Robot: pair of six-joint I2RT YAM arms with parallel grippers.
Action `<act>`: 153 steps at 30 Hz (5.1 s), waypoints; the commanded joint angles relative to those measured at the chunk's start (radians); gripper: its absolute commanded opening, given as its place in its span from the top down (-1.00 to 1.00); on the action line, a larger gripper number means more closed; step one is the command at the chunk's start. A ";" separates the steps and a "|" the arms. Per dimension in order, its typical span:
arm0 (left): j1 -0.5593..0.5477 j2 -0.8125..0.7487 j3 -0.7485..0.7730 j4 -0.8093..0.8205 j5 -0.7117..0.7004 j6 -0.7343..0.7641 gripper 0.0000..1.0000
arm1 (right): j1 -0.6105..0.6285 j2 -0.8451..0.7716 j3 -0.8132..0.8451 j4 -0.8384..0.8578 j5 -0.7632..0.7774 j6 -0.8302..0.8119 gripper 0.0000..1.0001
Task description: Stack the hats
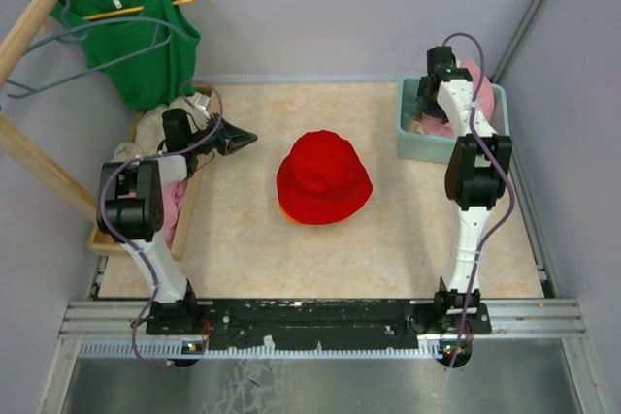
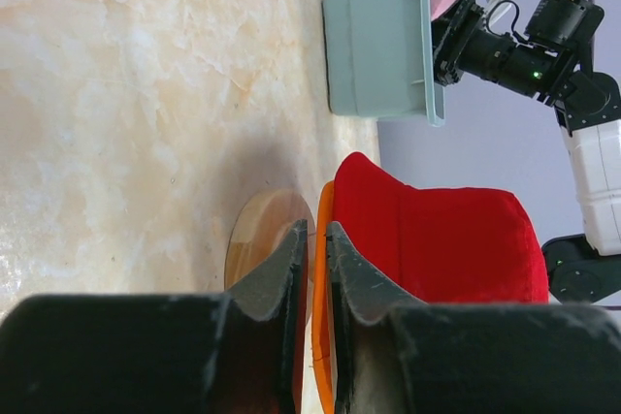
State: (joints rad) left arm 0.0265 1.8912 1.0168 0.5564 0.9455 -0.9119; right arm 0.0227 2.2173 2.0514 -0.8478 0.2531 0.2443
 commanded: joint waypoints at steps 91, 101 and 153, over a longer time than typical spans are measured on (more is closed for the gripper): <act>-0.479 -0.073 0.118 0.840 -0.570 -1.296 -0.31 | 0.241 -0.315 0.294 1.035 -0.931 1.151 1.00; -0.485 -0.071 0.146 0.836 -0.582 -1.285 -0.33 | 0.257 -0.405 0.123 1.072 -0.926 1.130 1.00; -0.333 -0.299 -0.485 0.968 -0.249 -1.071 1.00 | 0.152 -1.014 -0.742 0.741 -0.947 0.662 1.00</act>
State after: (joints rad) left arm -0.3382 1.6348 0.5629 1.4403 0.6357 -2.0163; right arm 0.1799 1.2602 1.3392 -0.1402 -0.6758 0.9360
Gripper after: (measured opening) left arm 0.007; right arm 0.006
